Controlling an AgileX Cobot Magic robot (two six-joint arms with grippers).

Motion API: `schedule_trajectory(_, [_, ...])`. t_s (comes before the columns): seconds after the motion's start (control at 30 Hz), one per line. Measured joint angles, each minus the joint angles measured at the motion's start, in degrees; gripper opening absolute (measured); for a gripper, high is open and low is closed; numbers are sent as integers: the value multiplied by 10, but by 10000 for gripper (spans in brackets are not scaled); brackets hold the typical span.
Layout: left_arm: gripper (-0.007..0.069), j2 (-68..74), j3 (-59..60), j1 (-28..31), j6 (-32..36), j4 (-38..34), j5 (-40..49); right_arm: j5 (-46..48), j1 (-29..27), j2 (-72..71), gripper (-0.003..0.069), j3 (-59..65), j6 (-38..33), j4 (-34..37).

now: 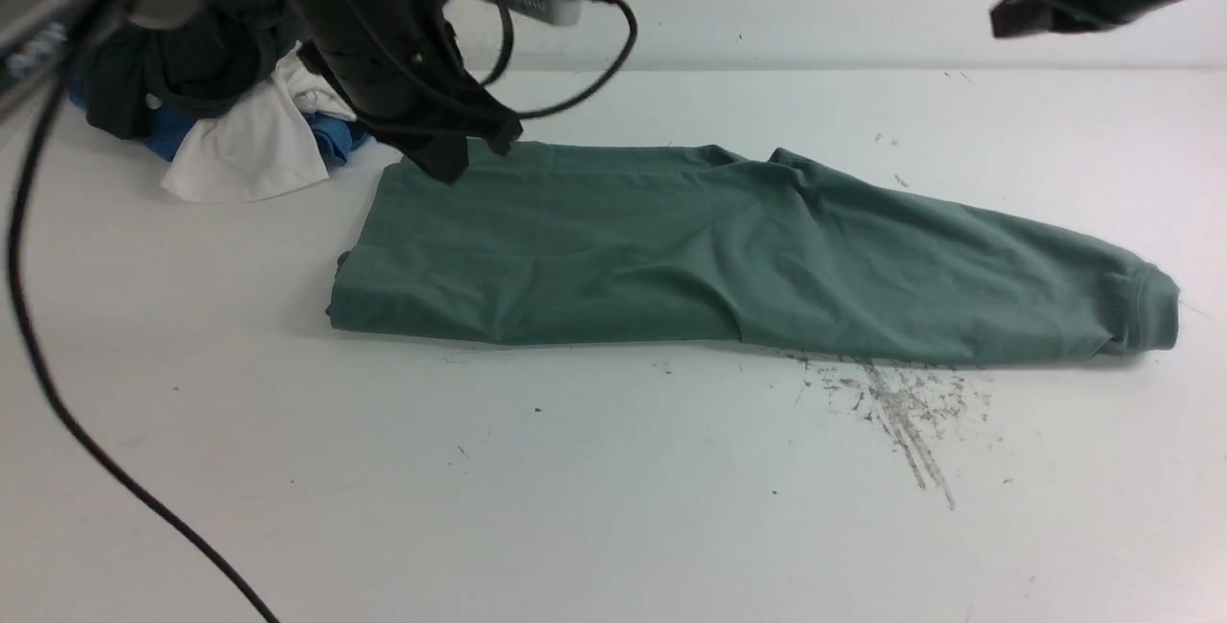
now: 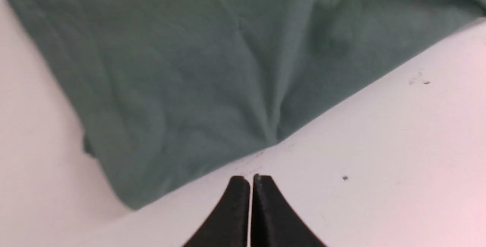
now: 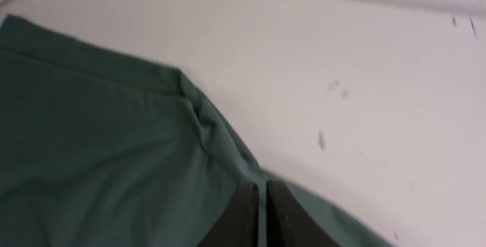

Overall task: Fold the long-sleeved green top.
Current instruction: Use the right arm to clamp the right edge of the fabric, then use the right arm to drag the right edge of the fabric to the left and folds it over the left edge

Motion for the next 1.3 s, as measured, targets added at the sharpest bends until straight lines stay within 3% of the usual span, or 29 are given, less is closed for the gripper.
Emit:
schedule_trajectory(0.03, [-7, -5, 4, 0, 0, 0, 0, 5, 0, 0, 59, 2, 5, 0])
schedule_trajectory(0.13, [-7, -93, 95, 0, 0, 0, -7, 58, -22, 12, 153, 51, 80, -91])
schedule_trajectory(0.2, [-7, -168, 187, 0, 0, -2, -45, 63, -38, 24, 253, 94, 143, -171])
schedule_trajectory(0.3, [-7, -250, 284, 0, 0, -6, -75, 58, -46, 28, 375, 129, 212, -230])
schedule_trajectory(0.43, [-7, -354, 393, 0, 0, -6, -91, 36, -47, 26, 538, 165, 252, -243])
schedule_trajectory(0.53, [-7, -418, 445, 0, 0, 2, -92, 6, -47, 29, 608, 192, 259, -235])
schedule_trajectory(0.67, [-7, -490, 498, 0, 0, 20, -92, -31, -47, 53, 624, 211, 284, -233])
schedule_trajectory(0.83, [-7, -561, 539, 0, -7, 56, -89, -49, -47, 64, 531, 212, 288, -214])
schedule_trajectory(0.9, [-7, -604, 562, 0, -26, 97, -87, -49, -47, 64, 382, 210, 267, -199])
schedule_trajectory(0.93, [-7, -608, 564, 0, -33, 106, -86, -49, -47, 64, 355, 210, 263, -198])
schedule_trajectory(0.97, [-7, -629, 577, 0, -60, 143, -85, -44, -47, 64, 252, 207, 251, -202])
schedule_trajectory(1.0, [-7, -638, 580, 0, -70, 155, -85, -43, -47, 63, 222, 205, 248, -205])
schedule_trajectory(1.07, [-7, -670, 602, 0, -140, 230, -85, -29, -47, 51, 68, 188, 241, -251])
schedule_trajectory(1.13, [-7, -691, 628, 0, -220, 297, -89, -12, -47, 32, 15, 159, 250, -330])
schedule_trajectory(1.23, [-7, -707, 673, 0, -324, 348, -119, 24, -47, 7, 3, 90, 268, -423])
schedule_trajectory(1.3, [-7, -706, 707, 0, -368, 352, -155, 55, -44, -9, 3, 40, 276, -425])
